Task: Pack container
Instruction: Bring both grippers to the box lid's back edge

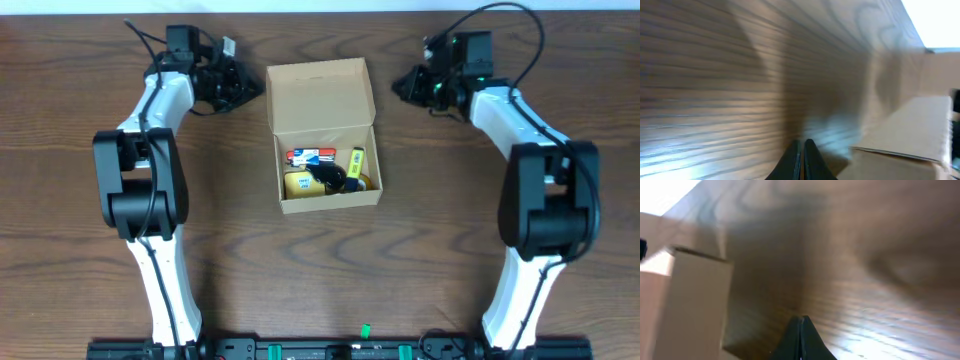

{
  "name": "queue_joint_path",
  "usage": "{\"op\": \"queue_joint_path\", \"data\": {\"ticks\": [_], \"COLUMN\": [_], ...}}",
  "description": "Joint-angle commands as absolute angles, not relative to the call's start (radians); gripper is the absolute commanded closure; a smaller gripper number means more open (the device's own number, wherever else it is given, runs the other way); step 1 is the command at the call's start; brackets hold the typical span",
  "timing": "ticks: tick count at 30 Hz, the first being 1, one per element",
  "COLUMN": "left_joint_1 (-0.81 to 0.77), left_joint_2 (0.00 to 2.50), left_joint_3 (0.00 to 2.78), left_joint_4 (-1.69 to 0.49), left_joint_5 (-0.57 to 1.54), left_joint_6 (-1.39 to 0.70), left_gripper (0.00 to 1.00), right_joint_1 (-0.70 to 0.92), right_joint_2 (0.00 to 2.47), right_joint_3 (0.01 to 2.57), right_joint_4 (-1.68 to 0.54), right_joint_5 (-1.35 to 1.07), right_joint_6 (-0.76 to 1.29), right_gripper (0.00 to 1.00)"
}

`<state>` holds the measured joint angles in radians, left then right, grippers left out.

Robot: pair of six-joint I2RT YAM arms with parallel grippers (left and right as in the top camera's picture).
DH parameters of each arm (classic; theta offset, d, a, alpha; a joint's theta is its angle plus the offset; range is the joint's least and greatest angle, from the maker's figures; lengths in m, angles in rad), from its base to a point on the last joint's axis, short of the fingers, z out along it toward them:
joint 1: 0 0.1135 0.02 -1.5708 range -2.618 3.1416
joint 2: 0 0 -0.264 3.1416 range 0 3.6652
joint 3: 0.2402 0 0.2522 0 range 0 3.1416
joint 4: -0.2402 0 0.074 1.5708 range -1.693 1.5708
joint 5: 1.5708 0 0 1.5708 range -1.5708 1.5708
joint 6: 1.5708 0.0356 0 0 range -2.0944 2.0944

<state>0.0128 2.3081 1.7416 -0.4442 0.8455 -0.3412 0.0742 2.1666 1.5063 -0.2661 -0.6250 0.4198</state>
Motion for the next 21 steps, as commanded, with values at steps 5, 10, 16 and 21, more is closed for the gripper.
{"op": "queue_joint_path", "data": {"ticks": [5,10,16,21], "left_joint_1": [-0.018,-0.022,-0.016,-0.016], "left_joint_2": [2.315,2.315,2.292,2.227], "left_joint_3": [1.763,1.764,1.764,1.764], "left_joint_4": [-0.445,-0.444,-0.445,-0.454], "left_joint_5": [0.93,0.964,0.989,0.988], "left_joint_6": [-0.348,-0.348,-0.326,-0.245], "left_gripper": [0.94,0.94,0.94,0.94], "right_joint_1": [0.133,0.154,0.143,0.107], "right_joint_2": [2.196,2.197,2.197,2.193], "right_joint_3": [1.517,1.517,1.517,1.518], "right_joint_4": [-0.25,-0.25,-0.238,-0.19], "right_joint_5": [-0.772,-0.802,-0.852,-0.988], "right_joint_6": [0.448,0.448,0.436,0.419], "right_gripper": [0.99,0.99,0.99,0.99]}}
